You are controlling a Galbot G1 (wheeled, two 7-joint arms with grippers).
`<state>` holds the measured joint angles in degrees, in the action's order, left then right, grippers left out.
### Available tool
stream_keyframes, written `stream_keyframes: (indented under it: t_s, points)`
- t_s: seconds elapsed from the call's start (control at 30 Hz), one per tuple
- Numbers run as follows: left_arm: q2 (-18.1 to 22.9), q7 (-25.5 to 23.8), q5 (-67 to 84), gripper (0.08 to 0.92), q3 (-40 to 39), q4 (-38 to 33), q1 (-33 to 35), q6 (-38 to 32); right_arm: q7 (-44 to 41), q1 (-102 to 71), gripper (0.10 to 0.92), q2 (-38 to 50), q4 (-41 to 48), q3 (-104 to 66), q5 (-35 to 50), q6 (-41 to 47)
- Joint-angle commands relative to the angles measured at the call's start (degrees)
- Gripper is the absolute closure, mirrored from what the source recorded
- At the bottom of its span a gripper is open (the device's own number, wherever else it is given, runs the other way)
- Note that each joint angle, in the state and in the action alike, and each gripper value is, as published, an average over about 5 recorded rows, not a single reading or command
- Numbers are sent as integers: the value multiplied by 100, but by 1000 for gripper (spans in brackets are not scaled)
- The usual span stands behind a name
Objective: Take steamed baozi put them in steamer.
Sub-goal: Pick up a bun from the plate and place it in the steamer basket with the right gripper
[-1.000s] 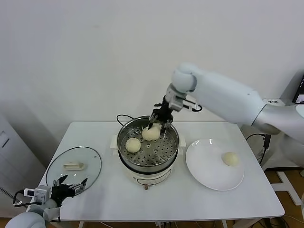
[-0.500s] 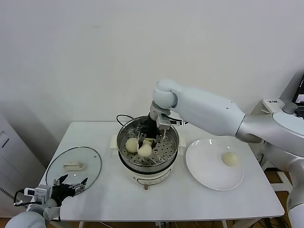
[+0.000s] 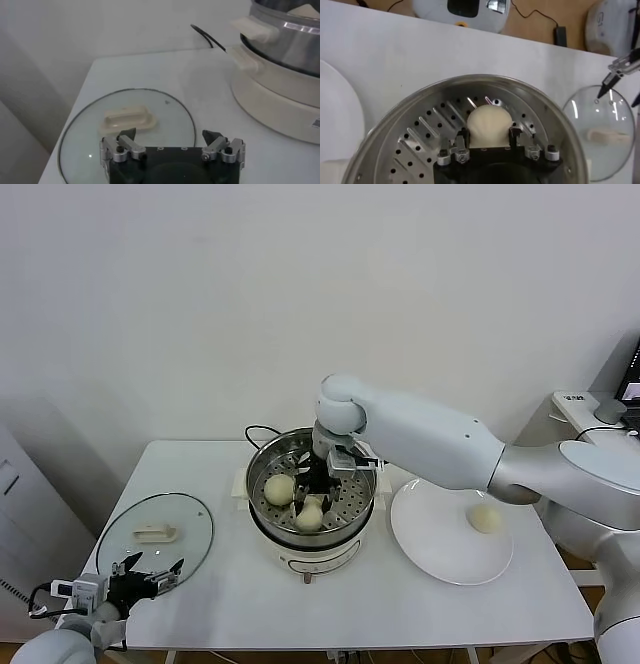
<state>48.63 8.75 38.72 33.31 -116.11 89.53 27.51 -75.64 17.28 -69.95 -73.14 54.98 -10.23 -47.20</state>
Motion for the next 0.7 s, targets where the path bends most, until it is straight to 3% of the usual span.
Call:
stream_keyframes:
  t_s: [0.03,0.37,0.53,0.7]
  points:
    - [9,0,0,177,-15,-8,-7,7,-17,-120,478,43,-138,-85,-241,-280]
    - [19,3,-7,177,-42,-1,-31,17,49,195,216,59,333,-576,-481,-280]
    - [18,8,-10,177,-38,-16,-57,35,20,683,203,229,1018,-735,41,167]
    - [23,11,-11,177,-10,-18,-44,33,-117,1177,203,702,1580,-407,989,1553]
